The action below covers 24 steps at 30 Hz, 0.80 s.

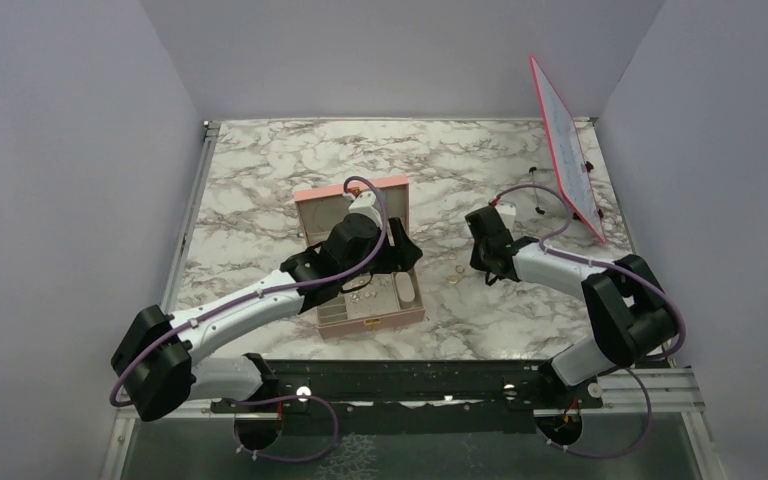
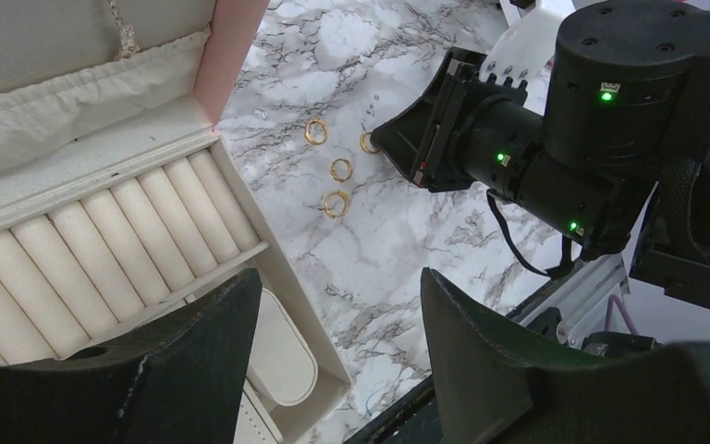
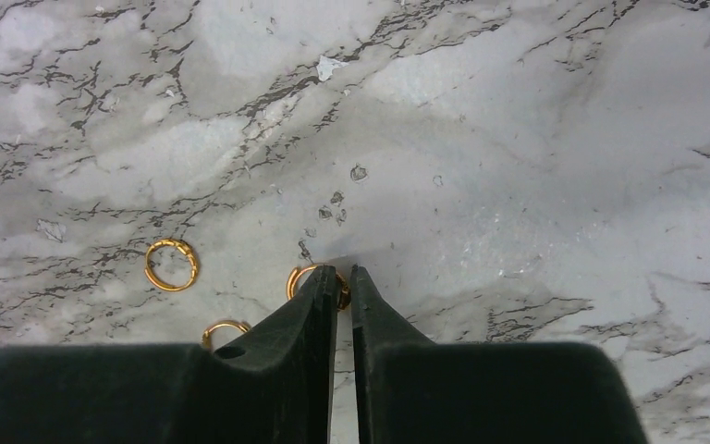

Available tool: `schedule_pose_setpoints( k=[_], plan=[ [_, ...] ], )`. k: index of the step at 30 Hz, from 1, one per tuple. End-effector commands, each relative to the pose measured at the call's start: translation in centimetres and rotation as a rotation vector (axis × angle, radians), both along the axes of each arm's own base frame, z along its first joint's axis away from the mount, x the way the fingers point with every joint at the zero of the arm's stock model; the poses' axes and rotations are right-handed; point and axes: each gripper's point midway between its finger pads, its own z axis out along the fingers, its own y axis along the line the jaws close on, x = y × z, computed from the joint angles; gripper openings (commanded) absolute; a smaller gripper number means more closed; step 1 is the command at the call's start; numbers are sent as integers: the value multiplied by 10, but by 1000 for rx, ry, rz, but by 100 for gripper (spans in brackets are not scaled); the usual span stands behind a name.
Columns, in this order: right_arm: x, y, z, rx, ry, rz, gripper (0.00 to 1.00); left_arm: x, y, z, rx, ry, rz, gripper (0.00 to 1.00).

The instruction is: Organize the mixed jewelry

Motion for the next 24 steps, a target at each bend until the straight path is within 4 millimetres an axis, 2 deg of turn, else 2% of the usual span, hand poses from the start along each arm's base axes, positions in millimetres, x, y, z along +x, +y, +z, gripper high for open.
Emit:
schedule_pose_setpoints(
  k=[1, 4, 8, 13, 15, 17, 21, 23, 24],
  plan=[
    [-8, -2, -12, 10, 34, 14, 11, -2, -10, 7, -43, 11, -23, 65],
    [-7, -2, -8, 17, 22, 16, 3, -3, -14, 5, -50, 28, -35, 66],
    [-5, 4, 8, 60, -30, 45, 1, -6, -21, 3, -64, 74, -49, 76],
    [-4, 26, 49, 197, -161, 143, 1, -7, -34, 7, -113, 122, -67, 94],
    [-6, 36, 68, 254, -215, 199, 1, -7, -40, 8, -130, 136, -77, 96],
    [-10, 44, 87, 312, -261, 245, 1, -5, -48, 13, -165, 137, -88, 95],
    [-23, 64, 124, 441, -338, 347, 1, -1, -64, 20, -224, 140, -117, 79],
    [-32, 71, 135, 494, -352, 389, 1, 0, -72, 24, -254, 140, -133, 75],
    [-32, 75, 148, 525, -392, 407, 1, 1, -76, 26, -267, 142, -141, 72]
  ],
)
